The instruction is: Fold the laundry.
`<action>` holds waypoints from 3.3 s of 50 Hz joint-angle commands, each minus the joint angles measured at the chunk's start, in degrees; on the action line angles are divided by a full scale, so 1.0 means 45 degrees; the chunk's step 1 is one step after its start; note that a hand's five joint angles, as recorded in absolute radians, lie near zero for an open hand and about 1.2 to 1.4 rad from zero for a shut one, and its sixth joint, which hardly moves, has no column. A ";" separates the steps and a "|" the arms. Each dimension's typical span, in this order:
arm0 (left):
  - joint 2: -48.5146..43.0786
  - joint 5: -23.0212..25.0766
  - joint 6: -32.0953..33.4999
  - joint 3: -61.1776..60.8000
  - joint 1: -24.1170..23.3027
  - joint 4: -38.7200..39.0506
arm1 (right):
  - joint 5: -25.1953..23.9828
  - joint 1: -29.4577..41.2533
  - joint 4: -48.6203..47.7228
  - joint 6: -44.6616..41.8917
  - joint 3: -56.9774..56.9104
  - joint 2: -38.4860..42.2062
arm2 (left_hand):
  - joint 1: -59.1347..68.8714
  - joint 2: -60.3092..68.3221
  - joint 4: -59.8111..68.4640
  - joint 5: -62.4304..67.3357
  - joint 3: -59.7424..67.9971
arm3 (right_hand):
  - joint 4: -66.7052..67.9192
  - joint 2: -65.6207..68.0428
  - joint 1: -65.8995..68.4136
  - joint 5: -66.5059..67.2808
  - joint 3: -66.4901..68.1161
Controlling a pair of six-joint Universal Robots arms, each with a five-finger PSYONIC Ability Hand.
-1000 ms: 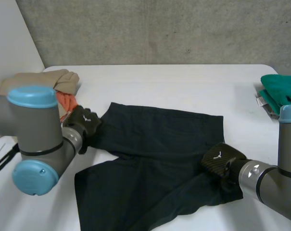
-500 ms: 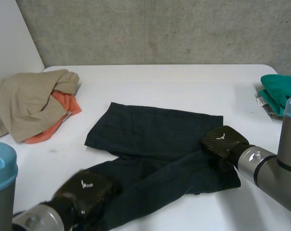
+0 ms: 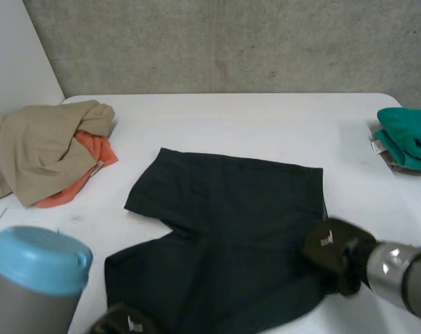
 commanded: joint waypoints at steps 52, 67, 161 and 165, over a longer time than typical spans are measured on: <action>-0.5092 -0.1839 0.3563 0.7736 0.0832 1.0804 | 0.0396 -0.0535 -0.2511 0.5991 -0.4677 0.4142 | -1.2500 -1.2970 -1.2992 -1.2638 -1.2881 | -1.2549 -1.2220 -1.1478 -1.2590 -1.2469; -0.4718 -0.1838 0.2738 0.6658 0.0617 1.0765 | 0.1486 -0.0653 -0.5007 0.5035 -0.4051 0.5705 | -1.2500 -1.2970 -1.2992 -1.2638 -1.2881 | 0.2540 0.2869 0.3611 0.2499 0.2620; -0.4269 0.4309 -0.0815 1.1951 0.0597 0.4594 | 0.1567 0.2471 -0.8290 0.4389 0.0322 0.1583 | -1.1931 -1.2401 -1.2423 -1.2069 -1.2312 | -1.3016 -1.2686 -1.1944 -1.3057 -1.2935; -0.3956 0.6166 -0.1655 1.1892 0.0714 0.3911 | 0.1567 0.3194 -0.8719 0.4700 0.1319 0.1700 | -1.0846 -1.1316 -1.1338 -1.0983 -1.1227 | -1.3016 -1.2686 -1.1944 -1.3057 -1.2935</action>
